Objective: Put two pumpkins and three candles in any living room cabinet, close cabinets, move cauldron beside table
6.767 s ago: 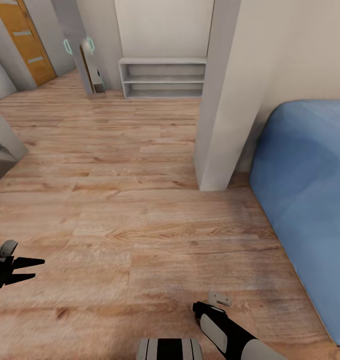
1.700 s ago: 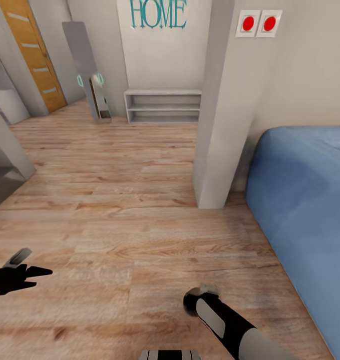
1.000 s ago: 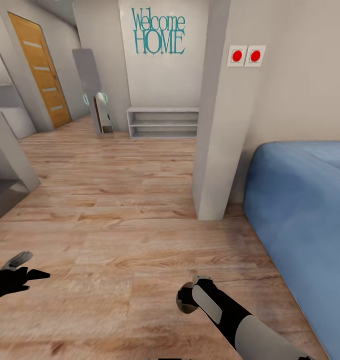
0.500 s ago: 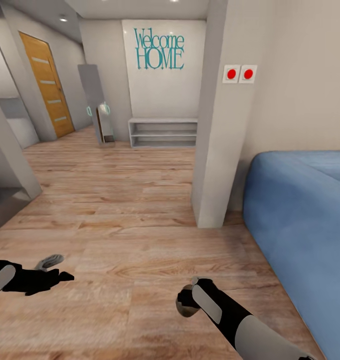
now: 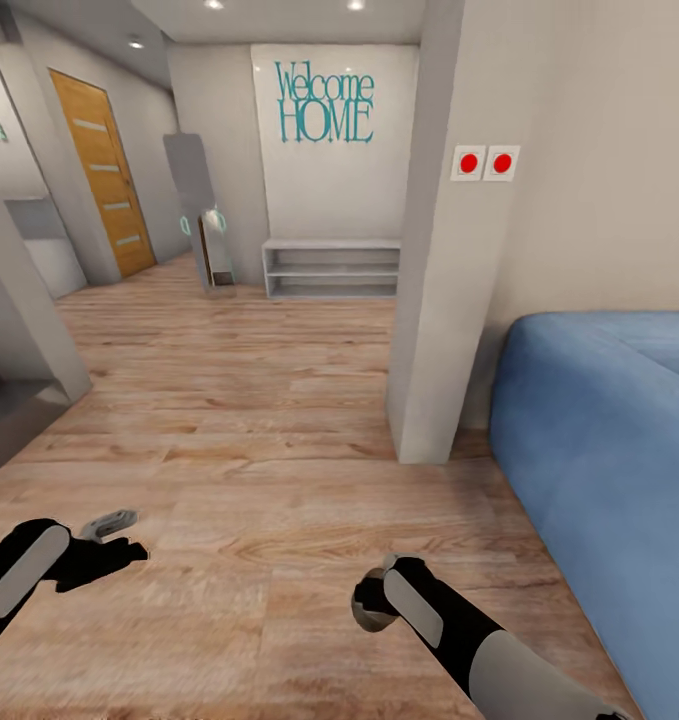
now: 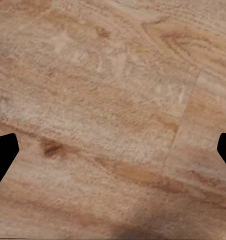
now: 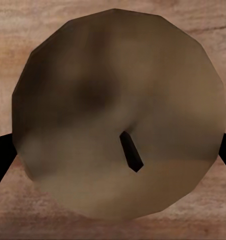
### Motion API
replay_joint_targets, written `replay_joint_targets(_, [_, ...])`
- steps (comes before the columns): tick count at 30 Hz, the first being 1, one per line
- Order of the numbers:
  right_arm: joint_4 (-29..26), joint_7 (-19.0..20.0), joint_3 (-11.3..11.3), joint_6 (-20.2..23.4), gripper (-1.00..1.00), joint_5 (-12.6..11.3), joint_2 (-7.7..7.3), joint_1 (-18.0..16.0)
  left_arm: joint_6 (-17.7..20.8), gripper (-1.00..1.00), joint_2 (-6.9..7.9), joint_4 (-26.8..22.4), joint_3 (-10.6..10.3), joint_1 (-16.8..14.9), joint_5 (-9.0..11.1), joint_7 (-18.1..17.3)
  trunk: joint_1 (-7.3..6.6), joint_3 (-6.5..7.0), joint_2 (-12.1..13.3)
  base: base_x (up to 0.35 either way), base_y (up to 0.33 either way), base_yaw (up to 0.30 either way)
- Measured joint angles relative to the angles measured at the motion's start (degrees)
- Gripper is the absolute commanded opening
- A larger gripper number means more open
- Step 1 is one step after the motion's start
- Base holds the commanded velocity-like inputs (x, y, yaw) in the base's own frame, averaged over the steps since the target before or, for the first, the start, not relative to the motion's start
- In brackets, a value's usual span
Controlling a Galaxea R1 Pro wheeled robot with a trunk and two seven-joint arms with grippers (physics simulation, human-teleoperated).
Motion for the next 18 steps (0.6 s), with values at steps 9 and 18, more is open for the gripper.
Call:
replay_joint_targets(9, [0.1, 0.0, 0.1, 0.0, -1.0, 0.0, 0.06, 0.0, -0.3, 1.0, -0.46, 0.0, 0.1, 0.0, 0.0, 0.8, -1.98, 1.62, 3.6, 0.0, 0.0, 0.279])
replay_joint_targets(18, [0.1, -0.1, 0.1, 0.0, -1.0, 0.0, 0.04, 0.0, -0.3, 1.0, -0.49, 0.1, 0.2, 0.0, 0.0, 0.8, -3.94, 3.23, 7.2, -0.057, 0.01, 0.288])
